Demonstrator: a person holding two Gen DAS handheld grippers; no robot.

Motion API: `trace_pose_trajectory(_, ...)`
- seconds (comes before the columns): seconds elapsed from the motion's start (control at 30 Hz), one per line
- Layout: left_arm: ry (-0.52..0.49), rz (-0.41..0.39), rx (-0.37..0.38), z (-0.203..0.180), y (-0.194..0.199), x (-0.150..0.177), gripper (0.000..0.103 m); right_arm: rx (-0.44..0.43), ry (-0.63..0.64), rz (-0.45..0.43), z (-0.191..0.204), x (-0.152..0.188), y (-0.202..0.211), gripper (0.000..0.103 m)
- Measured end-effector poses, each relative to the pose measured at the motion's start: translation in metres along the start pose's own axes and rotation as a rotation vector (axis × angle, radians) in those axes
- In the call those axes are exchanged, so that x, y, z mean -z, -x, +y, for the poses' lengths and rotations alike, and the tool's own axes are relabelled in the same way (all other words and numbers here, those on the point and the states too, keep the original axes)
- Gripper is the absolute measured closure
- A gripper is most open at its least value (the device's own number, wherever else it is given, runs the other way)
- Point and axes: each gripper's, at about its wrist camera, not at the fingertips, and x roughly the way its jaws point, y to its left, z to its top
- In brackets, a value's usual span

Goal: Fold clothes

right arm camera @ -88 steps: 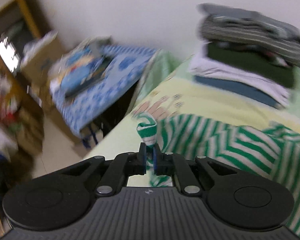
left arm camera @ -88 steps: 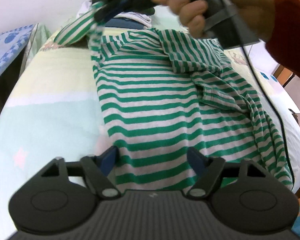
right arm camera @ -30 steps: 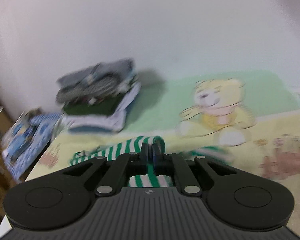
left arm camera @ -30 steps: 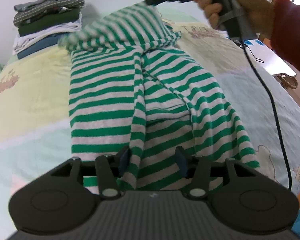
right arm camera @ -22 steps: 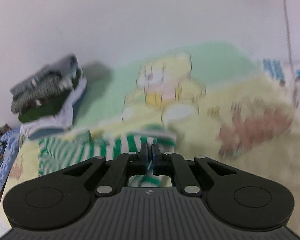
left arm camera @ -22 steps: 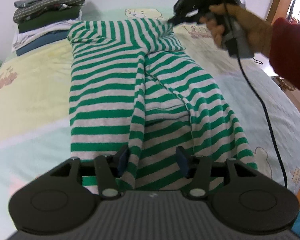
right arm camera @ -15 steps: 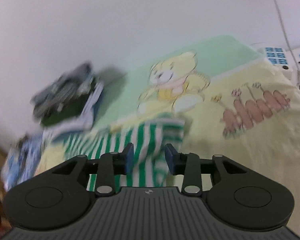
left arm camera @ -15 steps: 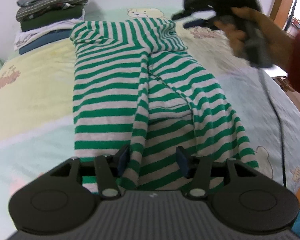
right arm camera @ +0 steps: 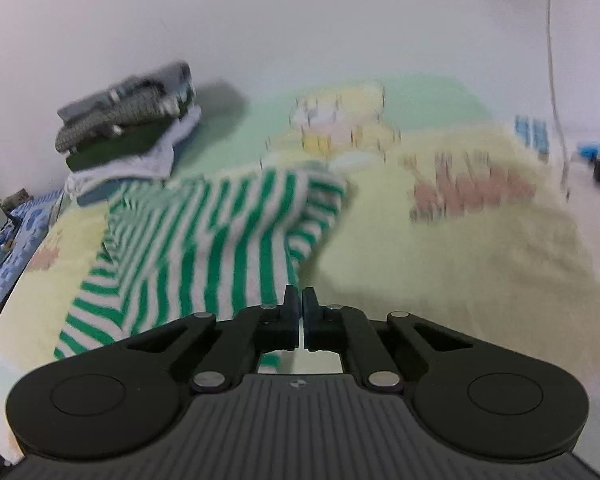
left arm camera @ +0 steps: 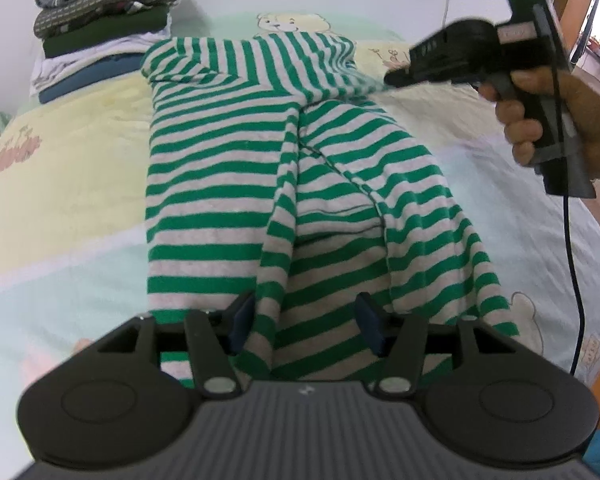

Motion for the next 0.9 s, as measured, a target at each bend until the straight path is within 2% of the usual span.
trace_pose_trajectory(0.07,-0.001,0.005,0.0,-0.001,0.002,0.001,0.045,0.057,0.059,0.005,0.005,0.005,0.003,0.099)
trace_pose_trajectory(0.13,0.001,0.012,0.001,-0.002,0.004,0.002,0.045,0.106,0.137,-0.011,0.017,0.011,0.015,0.091)
trace_pose_trajectory(0.2,0.017,0.009,0.009,-0.001,0.013,0.006,0.044,-0.067,0.167,0.009,0.026,0.02,0.04,0.085)
trace_pose_trajectory(0.27,0.02,0.002,-0.01,0.0,0.025,0.011,0.041,-0.267,0.204,0.084,0.035,0.034,0.062,0.075)
trace_pose_trajectory(0.33,0.027,0.012,-0.033,0.003,0.037,0.019,0.039,-0.411,0.305,0.17,0.05,0.058,0.082,0.073)
trace_pose_trajectory(0.4,0.04,0.039,-0.029,0.006,0.048,0.028,0.039,-0.483,0.441,0.263,0.064,0.085,0.097,0.073)
trace_pose_trajectory(0.57,0.018,0.064,-0.012,-0.003,0.076,0.044,0.037,-0.555,0.583,0.425,0.069,0.141,0.132,0.072)
trace_pose_trajectory(0.7,-0.038,0.088,0.015,-0.021,0.082,0.047,0.033,-0.526,0.584,0.524,0.057,0.16,0.153,0.072)
trace_pose_trajectory(0.8,-0.082,0.11,0.06,-0.035,0.078,0.049,0.031,-0.468,0.536,0.529,0.048,0.163,0.163,0.07)
trace_pose_trajectory(0.9,-0.117,0.136,0.127,-0.045,0.068,0.051,0.03,-0.423,0.4,0.505,0.04,0.166,0.168,0.068)
